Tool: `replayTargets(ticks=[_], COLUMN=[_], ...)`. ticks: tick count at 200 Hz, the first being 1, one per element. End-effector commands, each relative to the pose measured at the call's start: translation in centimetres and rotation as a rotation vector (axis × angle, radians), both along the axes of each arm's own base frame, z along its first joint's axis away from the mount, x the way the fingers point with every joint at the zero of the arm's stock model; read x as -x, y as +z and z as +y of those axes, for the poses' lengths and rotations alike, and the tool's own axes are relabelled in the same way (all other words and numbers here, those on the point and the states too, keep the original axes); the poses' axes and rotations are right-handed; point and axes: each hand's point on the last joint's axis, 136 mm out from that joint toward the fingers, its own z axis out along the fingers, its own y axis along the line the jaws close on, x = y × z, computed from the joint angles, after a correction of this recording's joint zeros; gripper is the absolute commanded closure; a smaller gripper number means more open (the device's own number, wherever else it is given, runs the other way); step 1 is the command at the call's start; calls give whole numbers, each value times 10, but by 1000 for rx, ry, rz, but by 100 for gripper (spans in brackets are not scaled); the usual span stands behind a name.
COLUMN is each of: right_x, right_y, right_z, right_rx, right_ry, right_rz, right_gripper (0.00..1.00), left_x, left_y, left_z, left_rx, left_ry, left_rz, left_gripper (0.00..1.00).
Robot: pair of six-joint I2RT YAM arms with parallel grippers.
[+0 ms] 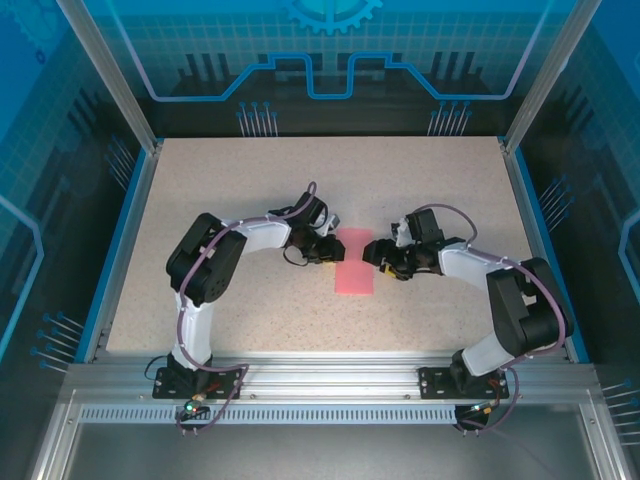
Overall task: Fold a paper plane with a square sheet of paper (fold left side to right side)
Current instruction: Fold the triangle a second time at the center of the table.
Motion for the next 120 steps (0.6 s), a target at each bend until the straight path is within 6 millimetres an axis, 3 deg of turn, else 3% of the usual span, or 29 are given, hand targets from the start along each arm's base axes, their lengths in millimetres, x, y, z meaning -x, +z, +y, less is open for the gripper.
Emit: replayTargets(ticks=[1,78,120], right_x=[11,17,19], right_y=[-4,-18,-25], right_z=[1,19,17], right_rx=[7,10,45], right_ry=[46,89,82], right_rz=[61,130,154], right_gripper=[29,38,40], left_x=[17,19,18], left_y=[-16,-16,-15], left_z=[14,15,15], left_rx=[-64,-63,-63], left_ry=[15,16,16], left_rz=[54,49,45], left_gripper=[75,74,74])
